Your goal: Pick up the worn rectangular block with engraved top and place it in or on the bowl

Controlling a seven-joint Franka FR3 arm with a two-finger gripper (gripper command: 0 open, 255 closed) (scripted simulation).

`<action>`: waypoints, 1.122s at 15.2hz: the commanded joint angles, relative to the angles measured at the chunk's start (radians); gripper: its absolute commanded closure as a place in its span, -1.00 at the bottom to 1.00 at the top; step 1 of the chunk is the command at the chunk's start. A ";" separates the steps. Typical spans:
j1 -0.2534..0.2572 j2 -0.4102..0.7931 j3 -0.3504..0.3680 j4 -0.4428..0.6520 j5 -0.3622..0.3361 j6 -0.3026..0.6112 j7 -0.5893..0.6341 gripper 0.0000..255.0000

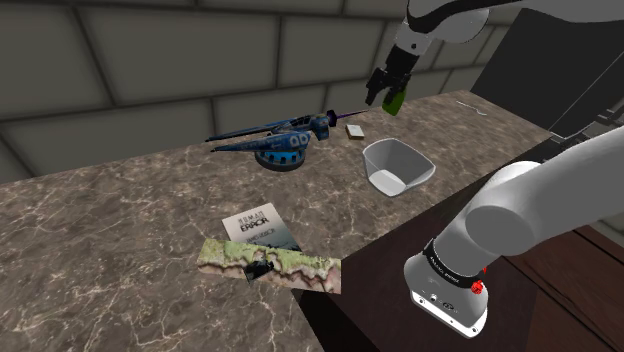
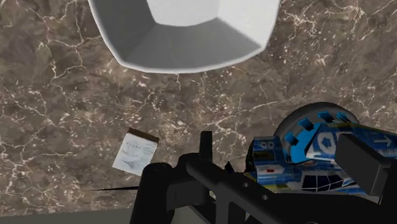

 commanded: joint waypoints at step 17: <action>-0.095 0.787 -0.169 0.388 0.733 0.102 -0.615 -1.00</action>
